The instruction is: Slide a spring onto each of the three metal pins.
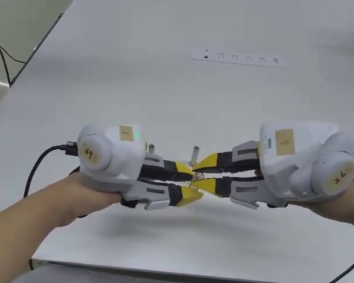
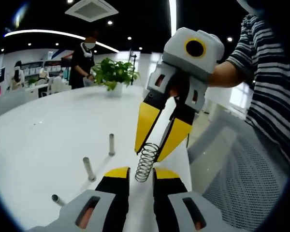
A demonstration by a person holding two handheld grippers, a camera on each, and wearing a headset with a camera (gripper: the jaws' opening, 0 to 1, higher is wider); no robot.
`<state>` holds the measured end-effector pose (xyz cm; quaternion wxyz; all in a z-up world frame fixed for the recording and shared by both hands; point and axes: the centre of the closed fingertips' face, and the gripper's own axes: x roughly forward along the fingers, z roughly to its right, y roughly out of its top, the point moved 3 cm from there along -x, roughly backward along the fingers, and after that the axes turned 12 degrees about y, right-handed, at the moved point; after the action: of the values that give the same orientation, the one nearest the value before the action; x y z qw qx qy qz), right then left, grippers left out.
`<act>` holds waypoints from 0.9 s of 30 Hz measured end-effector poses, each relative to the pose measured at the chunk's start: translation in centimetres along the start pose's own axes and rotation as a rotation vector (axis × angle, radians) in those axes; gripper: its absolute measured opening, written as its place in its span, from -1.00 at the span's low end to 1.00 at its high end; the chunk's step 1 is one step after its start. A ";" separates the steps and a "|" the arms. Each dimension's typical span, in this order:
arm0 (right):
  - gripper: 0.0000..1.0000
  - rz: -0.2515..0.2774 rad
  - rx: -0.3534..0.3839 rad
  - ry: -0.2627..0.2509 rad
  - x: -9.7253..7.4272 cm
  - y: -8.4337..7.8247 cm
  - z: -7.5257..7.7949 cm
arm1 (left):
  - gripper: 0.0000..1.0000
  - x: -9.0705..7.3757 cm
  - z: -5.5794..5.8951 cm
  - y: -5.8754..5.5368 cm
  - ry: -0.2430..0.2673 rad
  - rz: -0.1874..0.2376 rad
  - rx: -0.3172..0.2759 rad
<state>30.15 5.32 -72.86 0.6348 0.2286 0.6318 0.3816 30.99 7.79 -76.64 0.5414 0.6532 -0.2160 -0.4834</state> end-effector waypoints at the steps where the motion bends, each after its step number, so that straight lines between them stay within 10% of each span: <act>1: -0.87 -0.007 -0.003 -0.005 0.0 -0.1 0.2 | -0.78 -0.1 -0.1 0.0 0.003 -0.001 -0.003; 27: -0.87 -0.040 0.008 -0.067 -0.4 -1.0 1.2 | -0.25 -3.6 -2.1 -1.1 0.133 0.005 -0.097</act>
<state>31.57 4.64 -73.24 0.6621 0.2310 0.6162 0.3585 30.94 12.03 -76.34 0.5867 0.6564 -0.1578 -0.4473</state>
